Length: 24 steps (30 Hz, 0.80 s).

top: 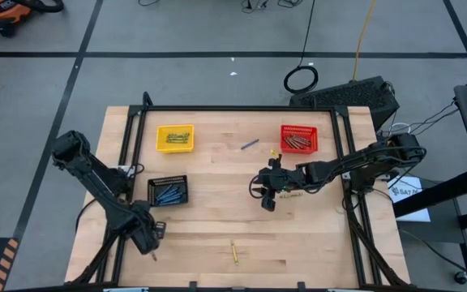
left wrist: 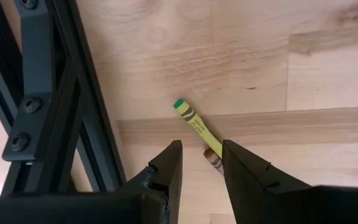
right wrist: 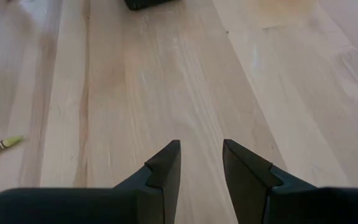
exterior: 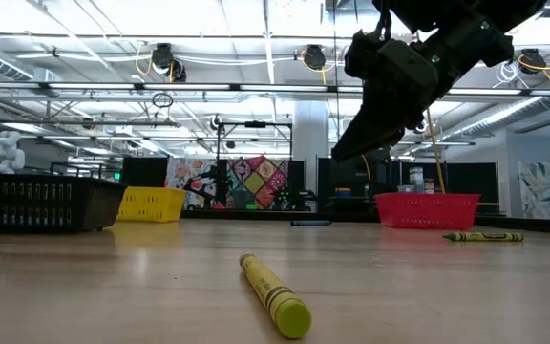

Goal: Sort crayons
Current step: Put the green crayon into the yellow bin

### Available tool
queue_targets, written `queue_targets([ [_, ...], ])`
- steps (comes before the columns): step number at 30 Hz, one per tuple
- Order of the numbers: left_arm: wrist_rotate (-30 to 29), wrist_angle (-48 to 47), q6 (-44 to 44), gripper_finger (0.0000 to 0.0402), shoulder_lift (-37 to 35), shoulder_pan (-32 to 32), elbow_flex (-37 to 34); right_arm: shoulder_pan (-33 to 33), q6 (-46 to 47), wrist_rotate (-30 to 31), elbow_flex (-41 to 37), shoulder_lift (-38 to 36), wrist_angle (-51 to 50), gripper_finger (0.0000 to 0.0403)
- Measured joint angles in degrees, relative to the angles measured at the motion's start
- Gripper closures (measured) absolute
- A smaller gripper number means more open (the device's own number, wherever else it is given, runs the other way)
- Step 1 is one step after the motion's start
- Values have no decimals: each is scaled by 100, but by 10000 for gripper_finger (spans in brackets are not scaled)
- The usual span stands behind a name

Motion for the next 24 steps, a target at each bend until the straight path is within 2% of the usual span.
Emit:
queue_targets([
  [8,-70,149,-35,297,39,0,0,0,135,-2,0,0,0,296],
  [14,-86,425,-35,297,529,32,-2,0,137,-2,0,-1,0,296],
  [24,298,417,-185,297,682,17,-4,7,139,-2,0,0,-2,296],
])
